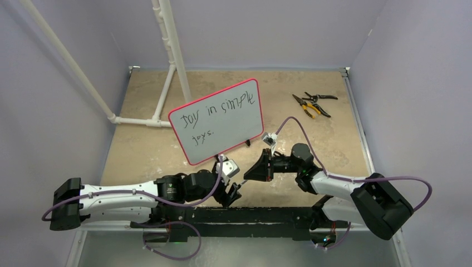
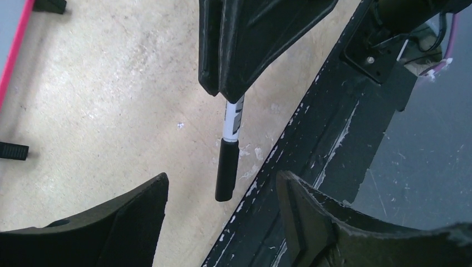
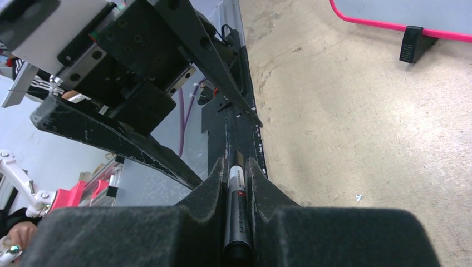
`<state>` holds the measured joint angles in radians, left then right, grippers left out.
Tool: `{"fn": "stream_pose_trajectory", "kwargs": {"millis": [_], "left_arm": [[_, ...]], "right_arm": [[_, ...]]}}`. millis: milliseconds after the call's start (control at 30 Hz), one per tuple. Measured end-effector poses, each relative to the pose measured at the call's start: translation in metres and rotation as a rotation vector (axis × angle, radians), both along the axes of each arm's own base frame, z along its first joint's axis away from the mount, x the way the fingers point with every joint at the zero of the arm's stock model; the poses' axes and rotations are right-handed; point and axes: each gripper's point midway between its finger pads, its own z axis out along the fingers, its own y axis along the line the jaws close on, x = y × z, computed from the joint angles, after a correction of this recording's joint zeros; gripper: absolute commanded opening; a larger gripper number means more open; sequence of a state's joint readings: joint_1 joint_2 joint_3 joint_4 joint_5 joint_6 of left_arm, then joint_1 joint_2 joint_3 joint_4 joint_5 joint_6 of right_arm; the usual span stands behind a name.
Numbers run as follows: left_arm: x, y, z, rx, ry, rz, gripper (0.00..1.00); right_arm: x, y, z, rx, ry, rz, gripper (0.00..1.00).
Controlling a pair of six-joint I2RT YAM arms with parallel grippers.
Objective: Write a sentence on the whiteboard
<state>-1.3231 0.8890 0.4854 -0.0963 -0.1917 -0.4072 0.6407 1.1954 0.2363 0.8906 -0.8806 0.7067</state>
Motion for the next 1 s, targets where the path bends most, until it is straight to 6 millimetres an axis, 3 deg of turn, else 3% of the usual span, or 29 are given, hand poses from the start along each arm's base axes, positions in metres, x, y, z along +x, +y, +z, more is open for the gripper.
{"fn": "stream_pose_trajectory", "kwargs": {"millis": [133, 367, 600, 767, 1000], "left_arm": [[-0.001, -0.001, -0.015, 0.049, 0.018, -0.003, 0.63], [-0.002, 0.000, -0.040, 0.134, 0.043, -0.006, 0.36], [0.000, -0.011, -0.029, 0.070, 0.031, -0.011, 0.26], [-0.001, -0.021, -0.020, 0.022, 0.027, -0.029, 0.10], [-0.005, -0.025, -0.023, 0.024, 0.038, -0.058, 0.28]], "right_arm": [[0.000, 0.000, 0.000, -0.002, 0.002, 0.000, 0.00], [-0.001, -0.001, 0.003, 0.005, -0.010, 0.001, 0.00], [-0.002, -0.002, 0.002, -0.005, -0.026, 0.002, 0.00], [-0.004, -0.004, -0.004, -0.027, -0.018, 0.006, 0.00], [-0.005, -0.005, -0.007, -0.042, -0.009, 0.006, 0.00]]}}
